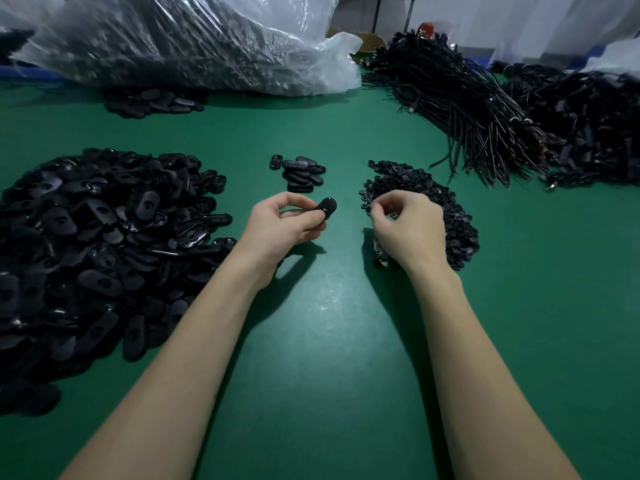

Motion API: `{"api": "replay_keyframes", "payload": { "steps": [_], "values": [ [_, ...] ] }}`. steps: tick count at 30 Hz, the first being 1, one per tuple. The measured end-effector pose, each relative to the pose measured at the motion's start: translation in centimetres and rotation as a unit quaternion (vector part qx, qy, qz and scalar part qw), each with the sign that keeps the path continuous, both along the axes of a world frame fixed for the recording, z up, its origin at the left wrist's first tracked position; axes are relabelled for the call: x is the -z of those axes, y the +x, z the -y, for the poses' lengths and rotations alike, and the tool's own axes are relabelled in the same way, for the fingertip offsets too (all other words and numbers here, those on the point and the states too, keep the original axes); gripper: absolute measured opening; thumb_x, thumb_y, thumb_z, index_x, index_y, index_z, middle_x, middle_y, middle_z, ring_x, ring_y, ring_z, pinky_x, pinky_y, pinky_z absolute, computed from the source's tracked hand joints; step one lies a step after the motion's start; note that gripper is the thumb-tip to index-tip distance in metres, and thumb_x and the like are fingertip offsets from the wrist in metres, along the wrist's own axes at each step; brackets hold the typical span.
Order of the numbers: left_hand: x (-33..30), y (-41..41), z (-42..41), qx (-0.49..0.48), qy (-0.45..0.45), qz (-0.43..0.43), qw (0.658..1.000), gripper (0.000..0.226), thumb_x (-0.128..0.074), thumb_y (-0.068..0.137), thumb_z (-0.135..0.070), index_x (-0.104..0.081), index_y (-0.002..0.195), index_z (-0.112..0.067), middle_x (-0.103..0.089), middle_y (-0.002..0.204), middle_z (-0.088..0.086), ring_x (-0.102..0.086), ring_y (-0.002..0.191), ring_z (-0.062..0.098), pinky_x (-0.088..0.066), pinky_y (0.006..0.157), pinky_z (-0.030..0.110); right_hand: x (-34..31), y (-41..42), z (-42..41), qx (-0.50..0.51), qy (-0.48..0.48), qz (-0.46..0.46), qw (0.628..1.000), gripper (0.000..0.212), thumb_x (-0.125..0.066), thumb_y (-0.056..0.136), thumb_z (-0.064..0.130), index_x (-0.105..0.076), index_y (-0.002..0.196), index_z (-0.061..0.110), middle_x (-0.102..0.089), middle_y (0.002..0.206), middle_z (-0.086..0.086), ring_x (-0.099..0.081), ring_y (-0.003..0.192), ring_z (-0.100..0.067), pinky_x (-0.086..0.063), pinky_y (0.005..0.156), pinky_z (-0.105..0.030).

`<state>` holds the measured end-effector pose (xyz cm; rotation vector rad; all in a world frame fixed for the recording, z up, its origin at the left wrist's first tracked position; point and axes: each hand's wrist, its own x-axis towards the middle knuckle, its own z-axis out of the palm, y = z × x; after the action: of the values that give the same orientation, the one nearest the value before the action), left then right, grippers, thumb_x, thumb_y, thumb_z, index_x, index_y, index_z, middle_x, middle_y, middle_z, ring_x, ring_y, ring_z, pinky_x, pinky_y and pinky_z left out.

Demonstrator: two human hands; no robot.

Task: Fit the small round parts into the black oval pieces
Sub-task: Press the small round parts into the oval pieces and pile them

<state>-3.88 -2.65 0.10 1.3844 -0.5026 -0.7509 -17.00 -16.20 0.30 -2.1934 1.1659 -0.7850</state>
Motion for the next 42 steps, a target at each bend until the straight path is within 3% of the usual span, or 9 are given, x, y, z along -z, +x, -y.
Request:
{"api": "replay_keyframes", "payload": {
  "steps": [3, 5, 8, 14, 18, 24, 30, 37, 42],
  "values": [
    [0.0, 0.2, 0.1, -0.016, -0.005, -0.02, 1.0, 0.015, -0.074, 0.086, 0.001, -0.063, 0.086, -0.009, -0.075, 0.088, 0.01, -0.074, 0.083, 0.019, -0.059, 0.077, 0.023, -1.0, -0.1, -0.2, -0.058, 0.207, 0.169, 0.962, 0.009, -0.072, 0.092, 0.028, -0.078, 0.087, 0.025, -0.078, 0.084, 0.011, -0.059, 0.06, 0.004, -0.044, 0.059, -0.013],
    [0.1, 0.3, 0.1, -0.023, 0.002, -0.009, 1.0, 0.016, -0.077, 0.085, -0.004, -0.063, 0.085, -0.012, -0.075, 0.081, 0.003, -0.072, 0.079, 0.014, -0.057, 0.073, 0.021, -1.3, 0.0, -0.7, -0.101, 0.307, 0.2, 0.925, 0.006, -0.074, 0.092, 0.027, -0.079, 0.089, 0.023, -0.08, 0.09, 0.008, -0.054, 0.055, 0.002, -0.041, 0.051, -0.013],
    [0.0, 0.3, 0.0, -0.008, -0.031, -0.038, 0.999, 0.02, -0.077, 0.084, -0.004, -0.064, 0.097, -0.012, -0.077, 0.083, 0.005, -0.073, 0.077, 0.014, -0.056, 0.072, 0.019, -1.2, 0.6, -1.3, -0.126, 0.35, 0.209, 0.904, 0.005, -0.075, 0.091, 0.025, -0.079, 0.091, 0.021, -0.08, 0.091, 0.004, -0.051, 0.052, 0.002, -0.038, 0.048, -0.013],
    [-0.3, 0.0, -0.1, 0.006, -0.075, -0.069, 0.995, 0.033, -0.07, 0.087, 0.007, -0.07, 0.115, -0.01, -0.076, 0.096, 0.016, -0.076, 0.091, 0.027, -0.059, 0.078, 0.022, -1.0, 1.2, -2.0, -0.133, 0.354, 0.201, 0.904, 0.006, -0.076, 0.09, 0.017, -0.08, 0.092, 0.021, -0.08, 0.091, 0.001, -0.052, 0.055, -0.002, -0.039, 0.048, -0.013],
    [-0.2, -0.2, 0.1, -0.005, -0.056, -0.061, 0.997, 0.02, -0.064, 0.095, -0.001, -0.072, 0.108, -0.013, -0.075, 0.104, 0.02, -0.076, 0.093, 0.028, -0.06, 0.078, 0.024, -1.2, 1.1, -2.0, -0.116, 0.355, 0.193, 0.907, 0.006, -0.078, 0.087, 0.02, -0.081, 0.084, 0.024, -0.08, 0.095, -0.002, -0.053, 0.055, -0.003, -0.036, 0.046, -0.013],
    [0.4, -0.1, 0.5, -0.053, -0.016, 0.034, 0.998, 0.015, -0.065, 0.097, -0.013, -0.075, 0.103, -0.022, -0.079, 0.089, -0.007, -0.066, 0.074, -0.002, -0.048, 0.063, 0.01, -1.6, 1.1, -2.2, -0.101, 0.356, 0.189, 0.91, 0.007, -0.081, 0.085, 0.017, -0.081, 0.081, 0.023, -0.075, 0.079, 0.01, -0.051, 0.049, -0.003, -0.033, 0.042, -0.013],
    [0.5, -0.1, 0.5, -0.047, -0.076, -0.047, 0.995, 0.016, -0.071, 0.09, -0.003, -0.076, 0.105, -0.007, -0.078, 0.098, 0.01, -0.076, 0.09, 0.022, -0.057, 0.081, 0.02, -1.4, 1.6, -2.7, -0.067, 0.321, 0.207, 0.922, 0.011, -0.082, 0.083, 0.017, -0.078, 0.075, 0.023, -0.067, 0.061, 0.013, -0.048, 0.044, 0.001, -0.035, 0.042, -0.015],
    [0.4, -0.3, 0.5, -0.026, -0.094, -0.059, 0.993, 0.013, -0.071, 0.089, 0.002, -0.074, 0.1, -0.004, -0.078, 0.097, 0.014, -0.076, 0.092, 0.027, -0.059, 0.084, 0.024, -0.7, 1.9, -2.6, -0.046, 0.26, 0.21, 0.941, 0.009, -0.083, 0.081, 0.024, -0.079, 0.074, 0.026, -0.064, 0.055, 0.018, -0.052, 0.048, 0.006, -0.039, 0.058, -0.019],
    [0.4, -0.2, 0.3, -0.027, -0.095, -0.052, 0.994, 0.013, -0.071, 0.089, 0.002, -0.074, 0.1, -0.003, -0.078, 0.096, 0.014, -0.076, 0.091, 0.028, -0.059, 0.084, 0.025, -0.7, 1.9, -2.6, -0.065, 0.275, 0.218, 0.934, 0.011, -0.083, 0.083, 0.021, -0.078, 0.074, 0.025, -0.067, 0.058, 0.019, -0.055, 0.049, 0.009, -0.04, 0.053, -0.009]
  ]
}}
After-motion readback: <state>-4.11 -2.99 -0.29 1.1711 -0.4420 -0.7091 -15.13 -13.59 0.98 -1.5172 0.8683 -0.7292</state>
